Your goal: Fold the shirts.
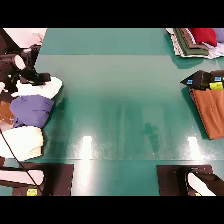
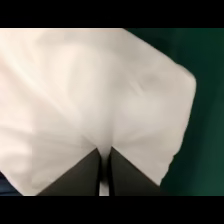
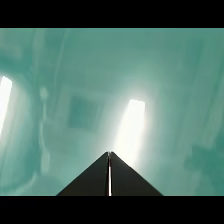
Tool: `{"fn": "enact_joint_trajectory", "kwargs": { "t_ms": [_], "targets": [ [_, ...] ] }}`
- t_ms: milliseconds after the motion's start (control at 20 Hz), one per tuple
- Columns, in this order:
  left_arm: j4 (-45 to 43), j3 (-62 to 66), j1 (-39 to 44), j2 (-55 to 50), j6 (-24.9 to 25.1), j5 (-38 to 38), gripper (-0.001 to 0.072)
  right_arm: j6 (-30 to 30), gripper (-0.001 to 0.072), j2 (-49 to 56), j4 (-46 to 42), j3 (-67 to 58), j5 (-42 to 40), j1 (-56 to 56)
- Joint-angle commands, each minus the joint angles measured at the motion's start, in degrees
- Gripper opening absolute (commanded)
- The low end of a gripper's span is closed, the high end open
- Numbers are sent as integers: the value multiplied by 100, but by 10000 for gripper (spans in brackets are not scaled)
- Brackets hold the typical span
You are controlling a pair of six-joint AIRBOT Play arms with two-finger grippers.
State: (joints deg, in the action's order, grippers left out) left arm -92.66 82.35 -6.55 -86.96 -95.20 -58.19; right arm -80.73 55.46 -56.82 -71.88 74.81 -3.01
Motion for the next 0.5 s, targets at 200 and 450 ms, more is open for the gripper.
{"fn": "enact_joint_trajectory", "kwargs": {
  "t_ms": [200, 450],
  "targets": [
    [76, 1517, 791, 2216, 289, -262, 22, -2, 13, 0, 13, -1397, -1224, 26],
    [979, 2181, 1899, 3069, 562, -575, 22, -2, 12, 516, 15, -2612, -1126, 26]
  ]
}}
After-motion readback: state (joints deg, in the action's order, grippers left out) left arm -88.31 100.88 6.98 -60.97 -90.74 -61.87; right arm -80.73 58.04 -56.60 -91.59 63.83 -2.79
